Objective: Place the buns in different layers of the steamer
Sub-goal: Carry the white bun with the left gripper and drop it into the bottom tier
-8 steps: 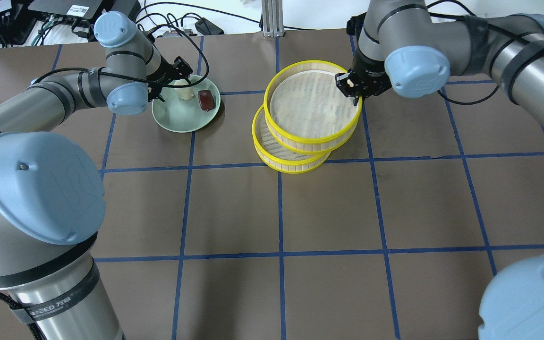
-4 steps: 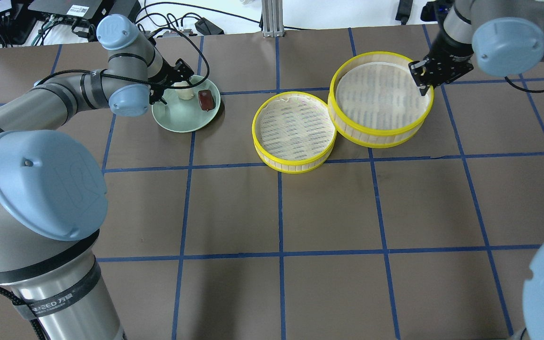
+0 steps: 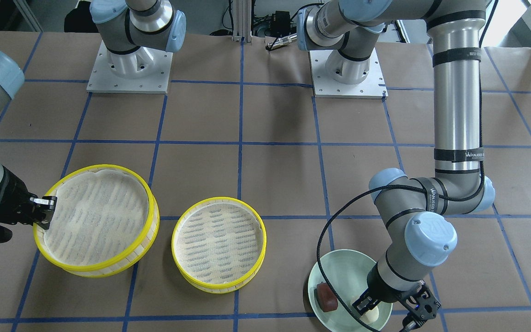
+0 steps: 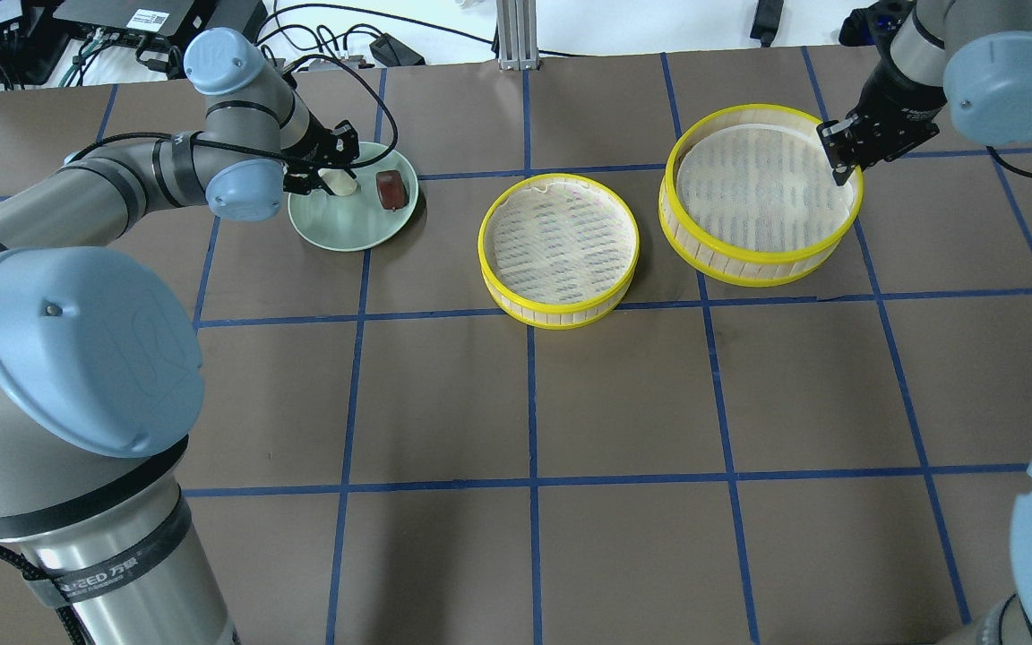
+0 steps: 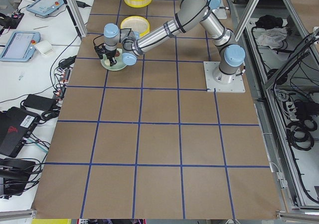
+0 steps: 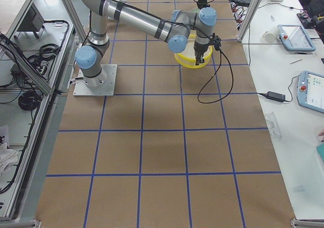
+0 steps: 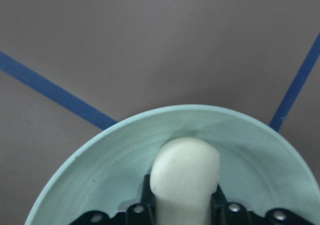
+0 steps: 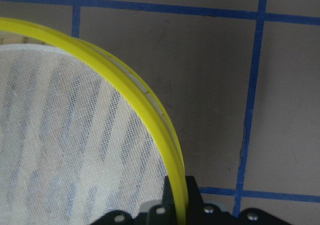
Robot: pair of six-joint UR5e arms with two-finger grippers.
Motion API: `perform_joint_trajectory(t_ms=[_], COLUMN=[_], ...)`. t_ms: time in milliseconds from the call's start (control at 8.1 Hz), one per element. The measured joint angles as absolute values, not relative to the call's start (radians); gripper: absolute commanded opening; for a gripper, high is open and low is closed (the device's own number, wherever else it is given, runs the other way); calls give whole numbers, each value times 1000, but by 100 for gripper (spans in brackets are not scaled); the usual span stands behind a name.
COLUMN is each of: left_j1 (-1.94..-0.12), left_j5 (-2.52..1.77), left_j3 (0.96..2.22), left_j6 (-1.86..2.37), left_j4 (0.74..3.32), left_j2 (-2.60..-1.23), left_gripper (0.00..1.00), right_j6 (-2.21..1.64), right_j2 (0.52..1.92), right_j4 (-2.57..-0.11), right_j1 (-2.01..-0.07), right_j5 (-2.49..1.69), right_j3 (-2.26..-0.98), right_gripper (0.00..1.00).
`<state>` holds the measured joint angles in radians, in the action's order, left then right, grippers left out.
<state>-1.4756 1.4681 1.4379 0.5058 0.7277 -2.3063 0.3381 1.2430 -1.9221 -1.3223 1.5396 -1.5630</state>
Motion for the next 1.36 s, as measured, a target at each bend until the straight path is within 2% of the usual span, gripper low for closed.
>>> perform_joint_trajectory(t_ms=[370, 741, 1358], left_j1=[-1478, -1512, -1754], left_j5=[1466, 1459, 1459], left_j3=[1445, 1448, 1461], left_j6=[508, 508, 672], left_j4=[767, 894, 869], left_j2=[-2255, -2133, -2084], left_gripper=[0, 0, 0], right_j6=[342, 342, 345], right_j2=[1241, 1241, 1240], right_j4=[-1922, -1922, -1922], right_j1=[-1321, -1321, -1321], right_j5=[1539, 1540, 1539], right_j3=[-1567, -1568, -1569], right_gripper=[0, 0, 0])
